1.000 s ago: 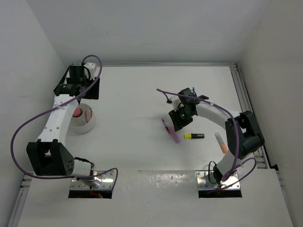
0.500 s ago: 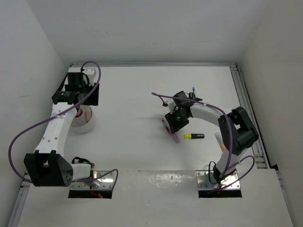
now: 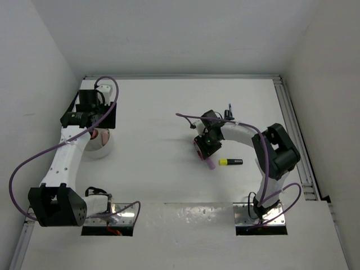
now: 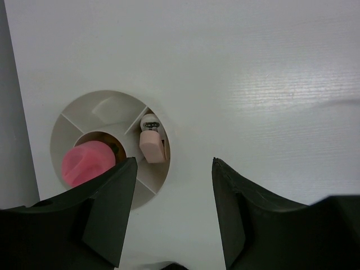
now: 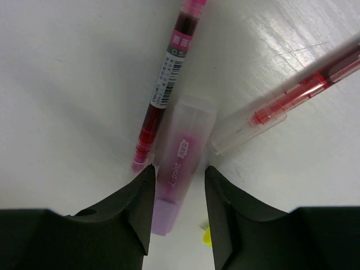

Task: Sort the stationery into containers
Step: Pick up the stationery from the center of the board.

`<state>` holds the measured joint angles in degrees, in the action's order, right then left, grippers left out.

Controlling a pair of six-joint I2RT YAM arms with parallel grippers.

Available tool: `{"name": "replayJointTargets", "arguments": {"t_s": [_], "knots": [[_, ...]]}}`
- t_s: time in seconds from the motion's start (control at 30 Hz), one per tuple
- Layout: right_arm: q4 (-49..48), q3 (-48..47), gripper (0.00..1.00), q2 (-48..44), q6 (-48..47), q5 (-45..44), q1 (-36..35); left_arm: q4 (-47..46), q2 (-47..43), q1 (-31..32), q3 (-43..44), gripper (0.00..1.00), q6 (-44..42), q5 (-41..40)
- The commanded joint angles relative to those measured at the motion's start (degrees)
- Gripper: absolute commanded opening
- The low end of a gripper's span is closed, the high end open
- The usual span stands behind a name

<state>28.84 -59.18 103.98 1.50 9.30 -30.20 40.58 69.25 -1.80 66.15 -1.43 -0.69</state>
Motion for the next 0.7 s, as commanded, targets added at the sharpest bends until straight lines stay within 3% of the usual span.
{"name": "replayJointTargets", "arguments": {"t_s": [0.0,0.4,0.5,0.67], "knots": [[-1.42,-0.59,0.39,-0.54,-0.53,-2.62,0.31,-1.99,-1.58,-0.66,-0.32,0.62,0.03,0.16],[-0.8,0.29,0.29,-0.27,-1.06,-1.39,-0.21,-3.22,-1.4,-0.57,-0.76,0.62,-1.19,2.88],[-0.28,0.64,0.21,-1.06,-1.06,-0.6,-0.13,-5.32,-2.98,-0.57,-1.28,0.63,-4.44,6.65],[3.23,-0.15,0.13,-4.92,-0.88,6.86,0.58,-6.21,-6.06,-0.66,-1.55,0.67,-16.04,22.11]]}}
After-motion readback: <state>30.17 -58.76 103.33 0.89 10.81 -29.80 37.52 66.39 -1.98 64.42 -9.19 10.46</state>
